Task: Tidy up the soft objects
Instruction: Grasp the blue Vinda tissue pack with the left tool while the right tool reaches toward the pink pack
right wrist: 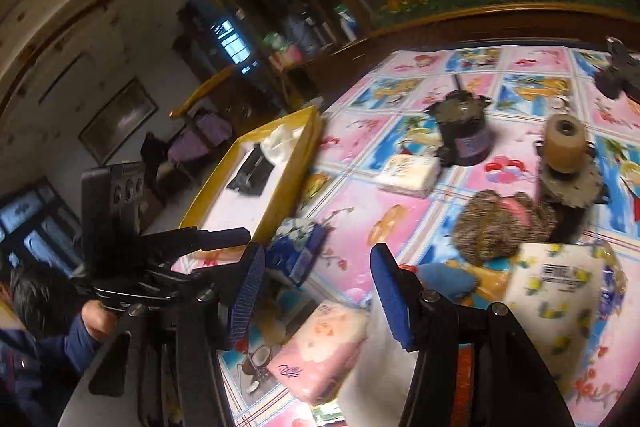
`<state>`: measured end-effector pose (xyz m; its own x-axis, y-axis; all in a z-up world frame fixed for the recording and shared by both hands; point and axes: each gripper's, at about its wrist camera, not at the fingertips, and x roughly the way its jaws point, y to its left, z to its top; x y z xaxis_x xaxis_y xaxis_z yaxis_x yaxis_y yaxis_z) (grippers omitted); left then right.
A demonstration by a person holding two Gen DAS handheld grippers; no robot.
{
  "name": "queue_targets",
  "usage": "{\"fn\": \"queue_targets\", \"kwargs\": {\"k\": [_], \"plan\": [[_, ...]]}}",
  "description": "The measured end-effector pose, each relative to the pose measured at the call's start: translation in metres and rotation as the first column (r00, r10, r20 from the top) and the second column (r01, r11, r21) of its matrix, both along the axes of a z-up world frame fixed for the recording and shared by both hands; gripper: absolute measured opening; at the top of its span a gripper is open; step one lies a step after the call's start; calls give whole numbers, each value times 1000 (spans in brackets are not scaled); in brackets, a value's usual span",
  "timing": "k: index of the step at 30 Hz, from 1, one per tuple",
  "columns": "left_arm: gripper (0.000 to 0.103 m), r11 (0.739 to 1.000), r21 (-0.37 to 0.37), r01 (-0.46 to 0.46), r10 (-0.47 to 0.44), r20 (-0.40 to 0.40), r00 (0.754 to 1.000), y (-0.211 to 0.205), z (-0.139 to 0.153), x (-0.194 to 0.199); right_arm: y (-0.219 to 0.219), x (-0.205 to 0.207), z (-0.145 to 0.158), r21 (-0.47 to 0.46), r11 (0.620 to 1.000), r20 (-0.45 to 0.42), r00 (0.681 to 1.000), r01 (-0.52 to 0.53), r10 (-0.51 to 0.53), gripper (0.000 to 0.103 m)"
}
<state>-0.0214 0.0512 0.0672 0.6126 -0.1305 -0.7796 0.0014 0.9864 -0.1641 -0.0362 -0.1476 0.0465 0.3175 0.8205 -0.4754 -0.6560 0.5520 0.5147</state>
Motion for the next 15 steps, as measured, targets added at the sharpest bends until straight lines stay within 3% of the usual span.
{"fn": "queue_targets", "kwargs": {"k": [2,4,8,10,15], "plan": [[76,1000,7,-29,29,-32,999,0,-4,20,-9,5,4,62,998,-27,999,27,-26,60],[76,996,63,-71,75,-61,995,-1,-11,38,-15,7,9,106,993,-36,998,45,-41,60],[76,987,108,-116,131,-149,980,7,-33,67,-25,4,16,141,988,-33,998,65,-61,60],[76,986,127,-112,130,-149,980,5,-34,67,-25,3,18,156,986,-39,998,61,-55,61],[76,1000,-12,6,-8,-194,981,-16,-36,33,-27,0,21,158,986,-36,998,54,-49,64]]}}
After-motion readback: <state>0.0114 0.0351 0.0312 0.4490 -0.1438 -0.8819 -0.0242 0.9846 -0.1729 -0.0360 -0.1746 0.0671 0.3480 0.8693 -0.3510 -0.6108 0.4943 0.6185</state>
